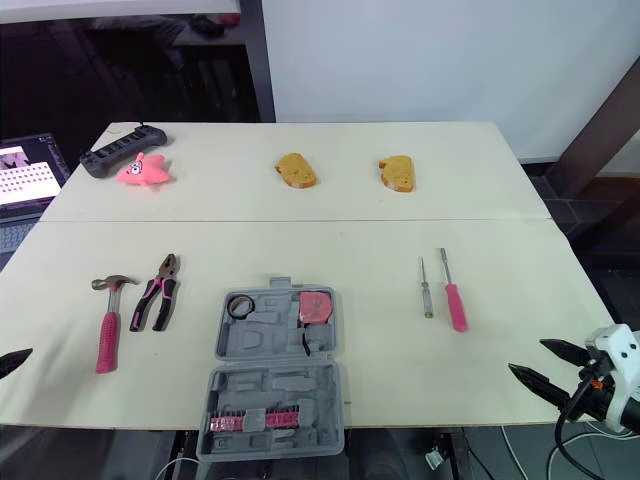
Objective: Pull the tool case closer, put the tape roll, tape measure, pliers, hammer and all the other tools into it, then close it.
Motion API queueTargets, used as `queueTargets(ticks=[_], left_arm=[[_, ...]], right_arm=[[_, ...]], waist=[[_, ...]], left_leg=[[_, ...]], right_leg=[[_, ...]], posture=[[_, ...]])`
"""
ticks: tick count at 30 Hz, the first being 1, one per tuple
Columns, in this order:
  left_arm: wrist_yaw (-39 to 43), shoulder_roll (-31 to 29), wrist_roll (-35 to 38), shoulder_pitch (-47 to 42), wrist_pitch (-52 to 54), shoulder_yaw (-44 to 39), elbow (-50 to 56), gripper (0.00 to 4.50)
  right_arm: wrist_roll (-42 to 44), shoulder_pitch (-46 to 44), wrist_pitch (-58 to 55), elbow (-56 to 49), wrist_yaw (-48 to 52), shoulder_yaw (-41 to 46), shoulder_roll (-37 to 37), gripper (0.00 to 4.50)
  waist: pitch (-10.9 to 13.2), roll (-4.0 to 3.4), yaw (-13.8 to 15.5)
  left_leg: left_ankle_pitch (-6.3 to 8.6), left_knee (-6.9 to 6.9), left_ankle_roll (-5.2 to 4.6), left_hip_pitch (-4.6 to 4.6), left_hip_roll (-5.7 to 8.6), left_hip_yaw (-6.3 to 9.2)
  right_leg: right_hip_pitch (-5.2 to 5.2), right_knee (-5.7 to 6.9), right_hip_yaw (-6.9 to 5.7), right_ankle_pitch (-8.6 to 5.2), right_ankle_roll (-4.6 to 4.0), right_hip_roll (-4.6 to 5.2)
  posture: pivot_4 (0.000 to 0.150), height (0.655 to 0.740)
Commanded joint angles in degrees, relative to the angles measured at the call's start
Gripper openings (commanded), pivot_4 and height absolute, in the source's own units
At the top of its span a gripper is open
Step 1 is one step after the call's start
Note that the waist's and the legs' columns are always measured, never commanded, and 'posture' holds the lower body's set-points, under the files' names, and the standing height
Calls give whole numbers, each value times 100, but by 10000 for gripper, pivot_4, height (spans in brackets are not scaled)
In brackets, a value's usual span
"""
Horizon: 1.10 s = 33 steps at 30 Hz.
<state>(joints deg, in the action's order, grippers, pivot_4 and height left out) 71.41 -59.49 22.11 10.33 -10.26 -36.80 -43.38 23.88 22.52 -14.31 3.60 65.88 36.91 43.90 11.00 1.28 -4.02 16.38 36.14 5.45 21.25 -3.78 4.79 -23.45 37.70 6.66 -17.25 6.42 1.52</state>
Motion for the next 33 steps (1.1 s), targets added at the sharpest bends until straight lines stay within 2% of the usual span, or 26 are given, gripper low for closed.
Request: queueTargets(ticks=[1,10,15,21,25,30,33], left_arm=[[17,-162,-42,-104,-46,12,-116,45000],[11,-99,-67,-290,-81,162,-125,45000],[-328,348,187,4,242,16,779,45000],[-1628,1426,719,703,1568,-151,3460,45000],[-2833,2082,1052,635,2593,2,4951,45000],[-4183,2512,986,205,3699,366,5832,45000],[-4725,2590,962,-104,4402,720,6224,45000]], right_arm=[[82,30,173,-2,-85,82,-26,44619],[138,-99,138,-245,-387,-186,-155,44619],[455,-275,-284,-1231,-670,-477,-290,44619],[1017,-876,-1153,-2791,-1280,-1125,-298,44619],[1268,-1872,-1642,-3318,-1561,-1894,-267,44619],[1312,-3113,-2011,-3448,-1497,-3000,-288,44619],[1251,-3672,-2146,-3338,-1354,-3517,-272,44619]], waist=[[1,-1,5],[0,-1,8],[-3,-17,-4],[-6,-11,28],[-6,-8,83],[-6,-8,146],[-6,-9,159]], left_leg=[[0,0,0,0,0,0],[0,1,0,-1,0,0],[0,1,0,-2,0,-2],[0,9,1,1,-1,-1],[-1,23,1,1,0,4],[-1,30,1,1,1,7],[-1,37,1,6,2,13]], right_leg=[[0,0,0,0,0,0],[2,1,0,1,1,-1],[2,4,5,3,4,-1],[4,12,8,13,25,-1],[9,15,5,14,25,0],[10,17,4,20,35,-1],[9,18,-1,21,37,0]], posture=[[1500,7400],[1500,7400],[1500,7400],[1500,7400],[1500,7400],[1500,7400],[1500,7400]])
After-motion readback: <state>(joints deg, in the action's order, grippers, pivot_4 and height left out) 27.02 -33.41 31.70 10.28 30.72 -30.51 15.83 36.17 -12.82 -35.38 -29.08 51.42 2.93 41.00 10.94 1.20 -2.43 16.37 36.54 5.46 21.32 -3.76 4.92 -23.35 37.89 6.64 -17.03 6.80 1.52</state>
